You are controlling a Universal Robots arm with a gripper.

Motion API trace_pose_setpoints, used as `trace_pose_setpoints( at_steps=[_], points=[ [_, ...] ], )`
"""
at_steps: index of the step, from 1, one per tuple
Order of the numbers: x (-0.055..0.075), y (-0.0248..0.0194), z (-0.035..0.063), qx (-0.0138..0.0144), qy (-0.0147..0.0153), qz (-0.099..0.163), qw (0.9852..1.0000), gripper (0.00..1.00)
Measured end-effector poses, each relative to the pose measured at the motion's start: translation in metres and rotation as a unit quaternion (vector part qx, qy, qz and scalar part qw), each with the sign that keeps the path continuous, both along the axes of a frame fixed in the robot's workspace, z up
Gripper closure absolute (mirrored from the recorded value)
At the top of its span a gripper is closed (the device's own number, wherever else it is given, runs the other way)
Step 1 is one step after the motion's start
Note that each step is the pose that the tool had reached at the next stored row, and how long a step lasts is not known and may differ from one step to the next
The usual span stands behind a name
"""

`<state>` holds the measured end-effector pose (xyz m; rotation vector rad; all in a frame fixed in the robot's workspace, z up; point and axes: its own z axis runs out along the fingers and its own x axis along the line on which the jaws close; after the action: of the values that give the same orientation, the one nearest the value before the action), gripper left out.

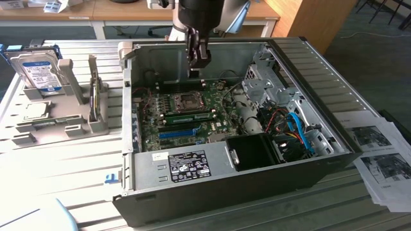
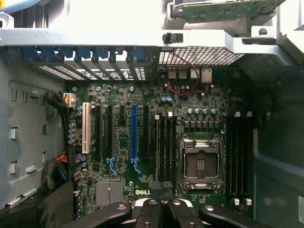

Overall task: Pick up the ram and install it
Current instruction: 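Press down the ram until it locks into place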

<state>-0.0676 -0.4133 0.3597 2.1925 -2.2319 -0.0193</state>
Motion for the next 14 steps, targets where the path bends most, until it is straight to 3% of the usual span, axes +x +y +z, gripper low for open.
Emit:
trace_pose_setpoints(
  at_steps=[14],
  points=[
    [0.0093,0.0000,0.0000,0.0000,0.0000,0.000,1.0000,0.91]
  ],
)
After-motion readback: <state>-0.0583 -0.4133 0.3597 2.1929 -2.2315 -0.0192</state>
